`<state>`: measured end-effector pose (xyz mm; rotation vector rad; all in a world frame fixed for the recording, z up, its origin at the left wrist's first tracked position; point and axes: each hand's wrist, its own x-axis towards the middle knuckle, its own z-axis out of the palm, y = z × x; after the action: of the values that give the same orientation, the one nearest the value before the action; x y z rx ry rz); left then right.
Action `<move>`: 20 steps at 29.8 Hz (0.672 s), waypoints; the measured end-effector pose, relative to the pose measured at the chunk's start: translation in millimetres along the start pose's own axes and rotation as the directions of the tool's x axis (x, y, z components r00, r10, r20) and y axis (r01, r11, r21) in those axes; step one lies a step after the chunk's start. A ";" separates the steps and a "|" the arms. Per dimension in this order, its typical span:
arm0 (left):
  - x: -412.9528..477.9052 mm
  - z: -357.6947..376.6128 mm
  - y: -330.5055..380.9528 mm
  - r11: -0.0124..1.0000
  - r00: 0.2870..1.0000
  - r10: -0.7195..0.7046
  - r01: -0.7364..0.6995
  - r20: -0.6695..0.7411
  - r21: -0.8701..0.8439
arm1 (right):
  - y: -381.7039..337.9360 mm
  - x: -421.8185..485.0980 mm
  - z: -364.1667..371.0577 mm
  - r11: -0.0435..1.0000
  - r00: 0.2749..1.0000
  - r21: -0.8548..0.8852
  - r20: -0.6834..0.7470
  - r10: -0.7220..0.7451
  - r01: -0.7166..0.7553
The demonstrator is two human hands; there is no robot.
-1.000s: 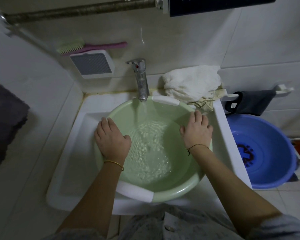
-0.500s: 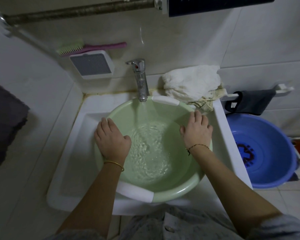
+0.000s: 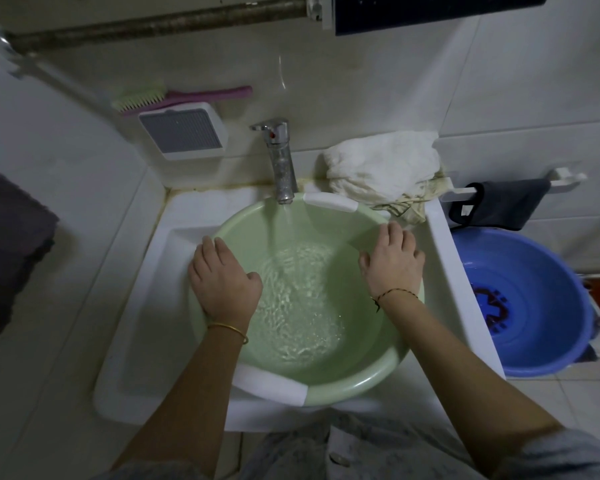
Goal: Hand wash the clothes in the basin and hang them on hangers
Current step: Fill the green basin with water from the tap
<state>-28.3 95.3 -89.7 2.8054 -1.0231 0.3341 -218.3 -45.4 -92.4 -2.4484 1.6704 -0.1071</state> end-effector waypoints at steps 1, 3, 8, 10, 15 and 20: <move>-0.2 0.0 0.1 1.000 1.000 -0.001 0.001 0.006 0.001 | -0.3 0.1 0.0 1.000 1.000 0.003 -0.002 -0.001 0.001; -0.7 -0.6 0.1 1.000 1.000 -0.002 0.002 0.006 0.004 | -0.4 0.0 0.4 1.000 1.000 0.009 -0.003 -0.002 0.002; -0.8 0.0 -0.2 1.000 1.000 0.012 -0.012 -0.004 0.003 | 0.1 0.1 2.3 1.000 1.000 0.004 -0.002 -0.003 0.003; -0.3 0.1 -0.1 1.000 1.000 0.012 -0.012 -0.012 0.002 | -0.1 0.7 2.3 1.000 1.000 0.008 -0.006 -0.002 0.003; -0.1 -0.5 0.5 1.000 1.000 0.005 -0.005 -0.016 0.001 | 0.5 1.1 2.6 1.000 1.000 0.010 -0.010 -0.003 0.003; -0.7 -0.7 1.1 1.000 1.000 0.002 -0.002 -0.012 0.004 | 0.3 0.8 3.4 1.000 1.000 0.002 -0.014 -0.004 0.004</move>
<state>-29.7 95.1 -89.2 2.8023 -1.0246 0.3529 -217.8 -46.0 -95.8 -2.4550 1.6704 -0.1274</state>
